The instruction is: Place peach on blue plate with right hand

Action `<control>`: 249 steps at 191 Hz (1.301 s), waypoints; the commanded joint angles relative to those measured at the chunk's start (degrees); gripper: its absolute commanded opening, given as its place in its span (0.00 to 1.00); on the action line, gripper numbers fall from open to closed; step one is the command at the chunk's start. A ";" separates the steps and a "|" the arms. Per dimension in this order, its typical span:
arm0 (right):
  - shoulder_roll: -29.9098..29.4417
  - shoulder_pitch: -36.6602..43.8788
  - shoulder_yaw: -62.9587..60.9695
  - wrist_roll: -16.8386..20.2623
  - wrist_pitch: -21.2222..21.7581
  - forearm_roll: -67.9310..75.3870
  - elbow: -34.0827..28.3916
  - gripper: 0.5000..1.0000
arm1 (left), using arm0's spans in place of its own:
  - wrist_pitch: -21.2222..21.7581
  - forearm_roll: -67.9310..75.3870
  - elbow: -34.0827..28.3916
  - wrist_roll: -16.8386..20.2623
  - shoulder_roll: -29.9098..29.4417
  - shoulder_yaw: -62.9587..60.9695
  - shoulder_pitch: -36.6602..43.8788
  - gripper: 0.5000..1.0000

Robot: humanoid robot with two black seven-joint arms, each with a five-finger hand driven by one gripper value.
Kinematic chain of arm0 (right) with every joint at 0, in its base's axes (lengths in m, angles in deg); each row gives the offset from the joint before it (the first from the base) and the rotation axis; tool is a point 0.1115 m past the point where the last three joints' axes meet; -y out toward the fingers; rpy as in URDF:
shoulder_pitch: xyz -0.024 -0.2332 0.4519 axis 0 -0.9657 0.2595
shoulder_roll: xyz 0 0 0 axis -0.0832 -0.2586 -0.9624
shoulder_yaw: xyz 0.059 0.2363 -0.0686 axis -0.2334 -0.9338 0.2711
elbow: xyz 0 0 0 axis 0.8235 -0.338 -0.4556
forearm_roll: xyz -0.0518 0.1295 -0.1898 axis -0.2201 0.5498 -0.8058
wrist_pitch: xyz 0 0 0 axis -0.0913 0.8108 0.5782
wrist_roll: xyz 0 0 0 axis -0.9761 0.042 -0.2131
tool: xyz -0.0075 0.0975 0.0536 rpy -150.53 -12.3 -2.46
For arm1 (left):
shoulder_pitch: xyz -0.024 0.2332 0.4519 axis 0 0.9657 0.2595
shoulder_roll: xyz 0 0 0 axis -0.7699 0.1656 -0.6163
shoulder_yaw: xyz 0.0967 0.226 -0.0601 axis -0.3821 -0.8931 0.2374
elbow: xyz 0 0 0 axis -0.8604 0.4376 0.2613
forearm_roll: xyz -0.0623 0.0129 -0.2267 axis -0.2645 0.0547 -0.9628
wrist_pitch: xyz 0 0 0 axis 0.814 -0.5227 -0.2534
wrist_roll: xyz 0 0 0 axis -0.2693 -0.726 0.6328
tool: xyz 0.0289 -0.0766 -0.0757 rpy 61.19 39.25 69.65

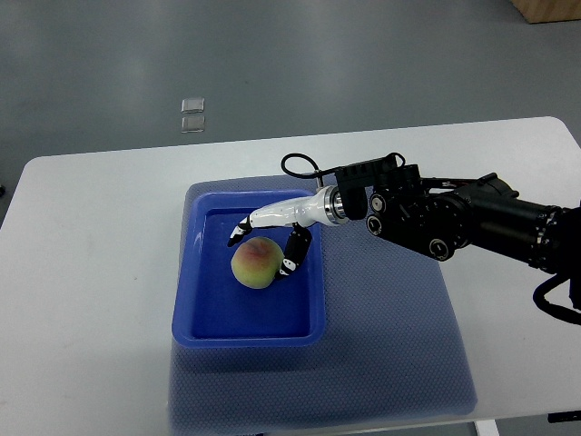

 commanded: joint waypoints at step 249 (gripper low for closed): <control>12.90 -22.87 -30.85 5.45 0.94 69.25 0.35 0.85 | 0.00 0.00 0.00 0.00 0.00 0.00 0.00 1.00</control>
